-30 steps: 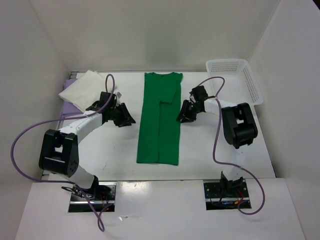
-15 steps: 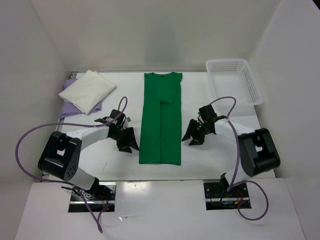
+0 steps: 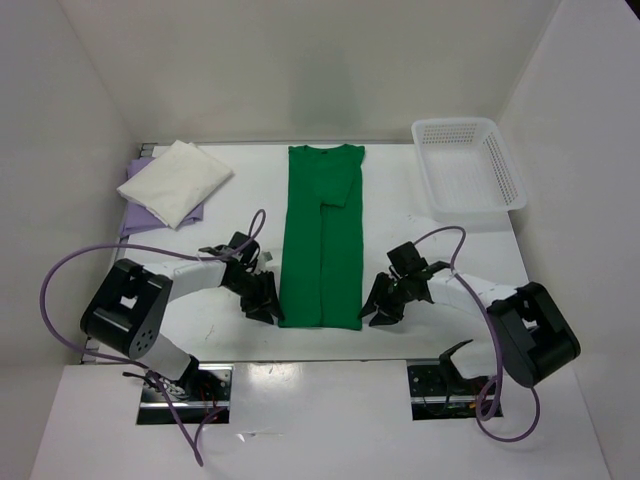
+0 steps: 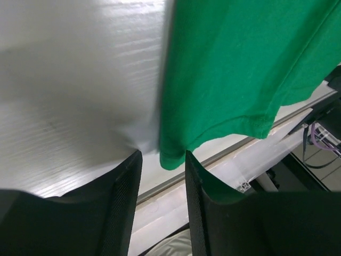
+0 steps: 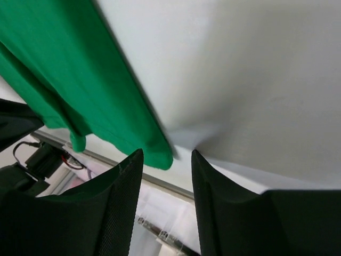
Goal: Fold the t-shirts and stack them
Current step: Grab the bottom of the folded rectangular tshirt with both arms
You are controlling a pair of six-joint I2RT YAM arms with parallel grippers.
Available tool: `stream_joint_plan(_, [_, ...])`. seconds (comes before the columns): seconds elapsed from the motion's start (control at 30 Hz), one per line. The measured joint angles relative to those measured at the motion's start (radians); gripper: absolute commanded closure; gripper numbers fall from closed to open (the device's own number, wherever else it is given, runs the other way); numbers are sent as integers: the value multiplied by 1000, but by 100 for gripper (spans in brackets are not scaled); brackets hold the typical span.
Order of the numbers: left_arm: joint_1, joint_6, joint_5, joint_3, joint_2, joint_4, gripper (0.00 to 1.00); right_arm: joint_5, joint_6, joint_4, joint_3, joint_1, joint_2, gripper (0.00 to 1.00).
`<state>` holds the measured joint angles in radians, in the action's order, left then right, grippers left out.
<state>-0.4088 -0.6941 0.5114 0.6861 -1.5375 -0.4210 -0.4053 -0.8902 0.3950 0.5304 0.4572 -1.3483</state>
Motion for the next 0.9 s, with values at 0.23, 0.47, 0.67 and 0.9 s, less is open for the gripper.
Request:
stream_joint_plan(0.23, [-7, -12, 11, -2, -15, 5, 63, -34, -45, -37, -48, 25, 21, 64])
stream_joint_plan(0.47, [-8, -12, 30, 0, -41, 6, 78, -33, -68, -69, -49, 36, 13, 71])
stream_joint_plan(0.67, [-8, -2, 27, 4, -50, 6, 95, -38, -57, -83, -34, 37, -32, 97])
stream_joint_plan(0.9, [-8, 10, 18, 6, -40, 0, 100, -36, -39, -65, -13, 45, -33, 100])
